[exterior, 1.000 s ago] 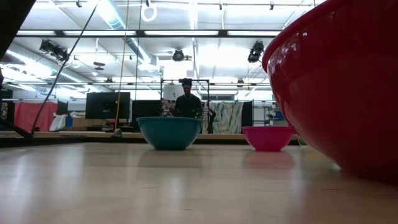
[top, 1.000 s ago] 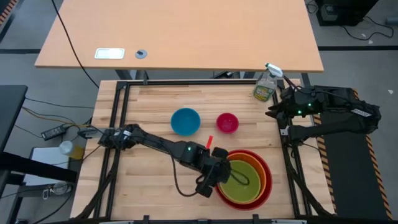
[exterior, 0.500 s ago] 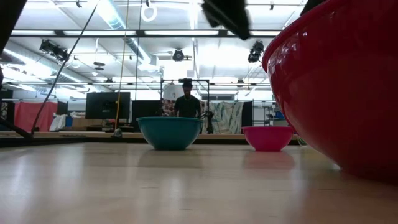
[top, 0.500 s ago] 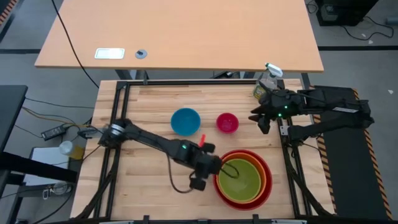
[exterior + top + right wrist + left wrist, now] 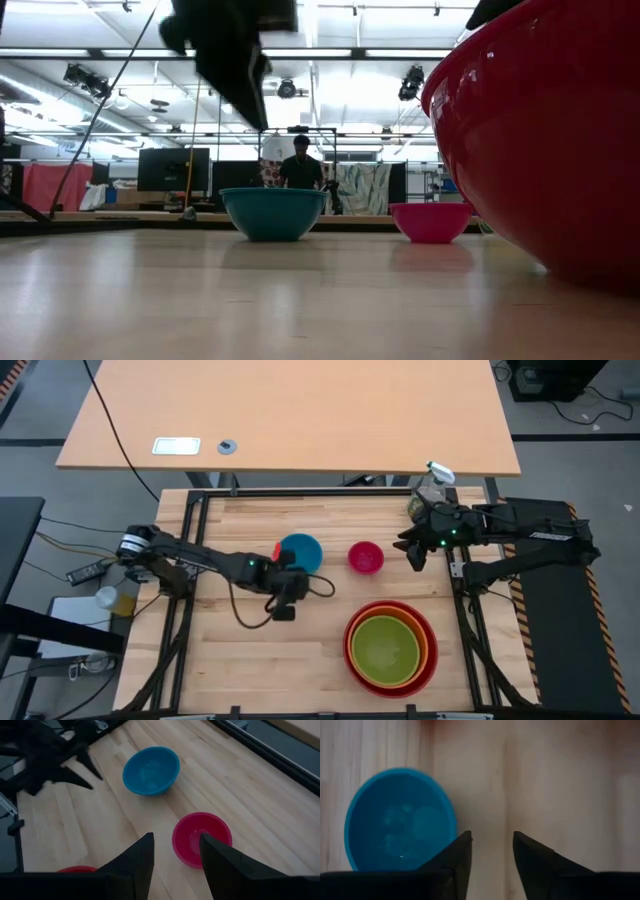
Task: Nest bowls inside each other
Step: Stack the blue bowl on top of the green bowl
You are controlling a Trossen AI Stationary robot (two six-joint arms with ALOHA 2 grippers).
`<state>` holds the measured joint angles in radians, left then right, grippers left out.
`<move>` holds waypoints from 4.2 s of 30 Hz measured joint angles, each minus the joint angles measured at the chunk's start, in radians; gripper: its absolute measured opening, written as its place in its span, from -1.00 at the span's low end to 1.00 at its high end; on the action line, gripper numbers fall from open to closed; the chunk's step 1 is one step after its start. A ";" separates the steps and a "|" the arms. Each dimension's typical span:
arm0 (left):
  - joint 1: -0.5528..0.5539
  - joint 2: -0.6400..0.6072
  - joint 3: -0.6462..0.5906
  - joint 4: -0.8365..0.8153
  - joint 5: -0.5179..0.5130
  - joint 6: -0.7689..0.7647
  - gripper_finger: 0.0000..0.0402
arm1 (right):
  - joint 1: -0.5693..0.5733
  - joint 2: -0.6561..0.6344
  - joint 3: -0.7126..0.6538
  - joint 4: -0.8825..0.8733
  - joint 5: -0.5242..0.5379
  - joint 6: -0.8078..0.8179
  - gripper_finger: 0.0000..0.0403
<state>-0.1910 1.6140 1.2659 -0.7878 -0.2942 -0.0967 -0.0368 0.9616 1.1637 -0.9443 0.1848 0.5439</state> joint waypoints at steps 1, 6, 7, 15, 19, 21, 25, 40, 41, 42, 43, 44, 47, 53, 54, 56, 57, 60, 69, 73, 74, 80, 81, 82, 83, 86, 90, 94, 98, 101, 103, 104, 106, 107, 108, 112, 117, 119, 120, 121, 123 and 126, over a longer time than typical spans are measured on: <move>0.012 -0.001 -0.023 0.017 0.000 0.024 -0.22 | 0.000 0.003 0.000 0.001 0.001 0.007 -0.18; 0.073 0.014 -0.092 0.101 -0.005 0.130 0.01 | 0.000 0.023 0.000 0.001 0.006 0.026 -0.18; 0.085 0.022 -0.101 0.105 -0.009 0.153 0.04 | 0.000 0.027 0.000 0.002 0.008 0.029 -0.18; 0.146 0.056 -0.167 0.181 -0.017 0.323 0.04 | -0.002 0.055 0.000 0.031 0.031 0.048 -0.18; 0.170 0.066 -0.191 0.213 0.014 0.375 -0.04 | -0.004 0.064 0.000 0.035 0.031 0.056 -0.18; 0.177 0.074 -0.201 0.196 0.025 0.386 -0.09 | -0.004 0.067 0.001 0.039 0.031 0.059 -0.18; 0.186 0.092 -0.200 0.210 0.027 0.412 -0.32 | -0.004 0.067 0.001 0.039 0.031 0.059 -0.18; 0.165 0.098 -0.055 0.117 0.050 0.445 -0.95 | -0.027 0.066 0.001 0.031 0.031 0.052 -0.18; 0.156 0.098 -0.021 0.103 0.049 0.462 -0.95 | -0.030 0.066 0.001 0.031 0.030 0.047 -0.18; 0.146 0.098 0.016 0.091 0.049 0.477 -0.95 | -0.034 0.066 0.001 0.031 0.028 0.039 -0.18; 0.136 0.098 0.051 0.086 0.049 0.490 -0.95 | -0.039 0.066 0.001 0.031 0.026 0.032 -0.18; 0.127 0.099 0.087 0.087 0.049 0.499 -0.95 | -0.045 0.066 0.001 0.031 0.021 0.024 -0.18; 0.095 0.100 0.183 0.076 0.048 0.493 -0.95 | -0.070 0.066 0.001 0.030 -0.012 0.000 -0.18; 0.027 0.100 0.311 0.067 0.045 0.475 -0.95 | -0.120 0.066 0.001 0.030 -0.057 -0.051 -0.18; 0.014 0.101 0.325 0.068 0.045 0.469 -0.95 | -0.126 0.066 0.001 0.030 -0.061 -0.057 -0.18; -0.010 0.115 0.358 0.059 0.044 0.451 -0.95 | -0.140 0.066 0.001 0.030 -0.080 -0.074 -0.18; -0.021 0.125 0.378 0.045 0.042 0.442 -0.95 | -0.145 0.066 0.001 0.031 -0.089 -0.082 -0.18; -0.049 0.176 0.459 -0.004 0.021 0.432 -0.95 | -0.156 0.065 0.001 0.030 -0.107 -0.109 -0.18; -0.105 0.381 0.759 -0.122 0.008 0.422 -0.95 | -0.216 -0.013 0.001 -0.052 -0.108 -0.164 -0.18; -0.121 0.457 0.875 -0.164 0.008 0.487 -0.95 | -0.231 -0.058 0.001 -0.082 -0.109 -0.174 -0.18; -0.125 0.477 0.900 -0.167 0.008 0.508 -0.94 | -0.234 -0.066 0.001 -0.087 -0.109 -0.174 -0.18; -0.140 0.567 1.039 -0.156 0.014 0.560 -0.94 | -0.235 -0.087 0.001 -0.151 -0.109 -0.189 -0.18; -0.145 0.578 1.058 -0.144 0.023 0.578 -0.94 | -0.235 -0.090 0.001 -0.160 -0.109 -0.189 -0.18; -0.151 0.587 1.070 -0.127 0.040 0.601 -0.94 | -0.235 -0.093 0.001 -0.167 -0.109 -0.192 -0.18; -0.158 0.593 1.076 -0.111 0.064 0.626 -0.93 | -0.235 -0.095 0.001 -0.170 -0.109 -0.196 -0.18; -0.181 0.604 1.076 -0.067 0.158 0.675 -0.93 | -0.235 -0.104 0.001 -0.176 -0.107 -0.203 -0.18; -0.205 0.605 1.035 -0.030 0.224 0.695 -0.93 | -0.235 -0.118 0.001 -0.179 -0.104 -0.203 -0.18; -0.207 0.606 0.956 0.041 0.297 0.694 -0.93 | -0.235 -0.119 0.001 -0.179 -0.103 -0.203 -0.18; -0.205 0.607 0.872 0.114 0.333 0.692 -0.93 | -0.235 -0.118 0.001 -0.178 -0.102 -0.203 -0.18; -0.196 0.608 0.813 0.184 0.342 0.682 -0.93 | -0.235 -0.118 0.001 -0.178 -0.101 -0.199 -0.18; -0.188 0.608 0.783 0.247 0.358 0.662 -0.93 | -0.235 -0.118 0.001 -0.178 -0.101 -0.197 -0.18; -0.183 0.608 0.766 0.286 0.368 0.653 -0.93 | -0.235 -0.118 0.001 -0.178 -0.101 -0.195 -0.18; -0.174 0.606 0.735 0.332 0.383 0.627 -0.93 | -0.235 -0.118 0.001 -0.177 -0.101 -0.183 -0.18; -0.170 0.606 0.722 0.337 0.393 0.616 -0.93 | -0.235 -0.118 0.001 -0.177 -0.101 -0.181 -0.18; -0.166 0.607 0.708 0.343 0.400 0.608 -0.93 | -0.235 -0.118 0.001 -0.176 -0.101 -0.181 -0.18; -0.157 0.607 0.654 0.378 0.423 0.588 -0.93 | -0.235 -0.118 0.001 -0.176 -0.101 -0.178 -0.18; -0.145 0.607 0.591 0.397 0.428 0.577 -0.93 | -0.235 -0.118 0.001 -0.172 -0.101 -0.178 -0.18; -0.137 0.607 0.582 0.404 0.431 0.562 -0.93 | -0.235 -0.118 0.001 -0.172 -0.101 -0.179 -0.18; -0.135 0.606 0.578 0.405 0.431 0.559 -0.93 | -0.235 -0.118 0.001 -0.172 -0.100 -0.179 -0.18; -0.131 0.606 0.576 0.406 0.432 0.556 -0.92 | -0.235 -0.118 0.001 -0.172 -0.100 -0.180 -0.18; -0.130 0.606 0.575 0.408 0.432 0.556 -0.92 | -0.235 -0.118 0.001 -0.172 -0.097 -0.180 -0.18; -0.131 0.606 0.575 0.444 0.431 0.558 -0.92 | -0.235 -0.118 0.001 -0.172 -0.097 -0.180 -0.18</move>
<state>-0.3221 2.2204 1.8408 -0.3443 0.1368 0.4615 -0.2718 0.8440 1.1645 -1.1160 0.0883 0.3638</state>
